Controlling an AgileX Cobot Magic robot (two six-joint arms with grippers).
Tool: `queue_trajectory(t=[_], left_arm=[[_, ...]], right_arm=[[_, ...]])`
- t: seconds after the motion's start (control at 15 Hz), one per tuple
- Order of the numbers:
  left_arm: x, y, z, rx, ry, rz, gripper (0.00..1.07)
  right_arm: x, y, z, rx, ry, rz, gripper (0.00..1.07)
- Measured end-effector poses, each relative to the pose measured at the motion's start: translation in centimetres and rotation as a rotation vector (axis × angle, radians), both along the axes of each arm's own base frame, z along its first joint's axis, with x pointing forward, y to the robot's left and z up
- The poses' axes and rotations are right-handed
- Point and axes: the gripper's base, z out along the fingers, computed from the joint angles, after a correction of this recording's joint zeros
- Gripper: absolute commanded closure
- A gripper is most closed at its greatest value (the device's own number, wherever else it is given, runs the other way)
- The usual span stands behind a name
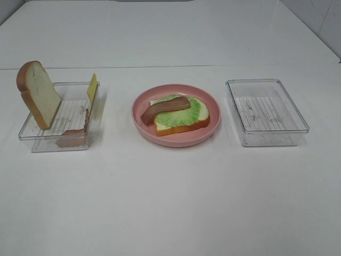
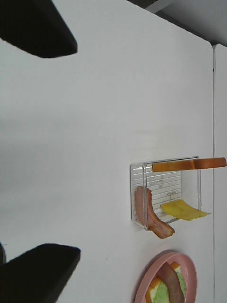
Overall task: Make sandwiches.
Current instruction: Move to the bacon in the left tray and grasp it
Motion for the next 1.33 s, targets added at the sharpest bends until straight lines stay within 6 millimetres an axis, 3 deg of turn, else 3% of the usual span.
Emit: queue_trajectory(t=[1.33], left_arm=[[0.0, 0.02, 0.0, 0.002, 0.0, 0.001, 0.07]], right_arm=[[0.0, 0.0, 0.0, 0.0, 0.0, 0.0, 0.22]])
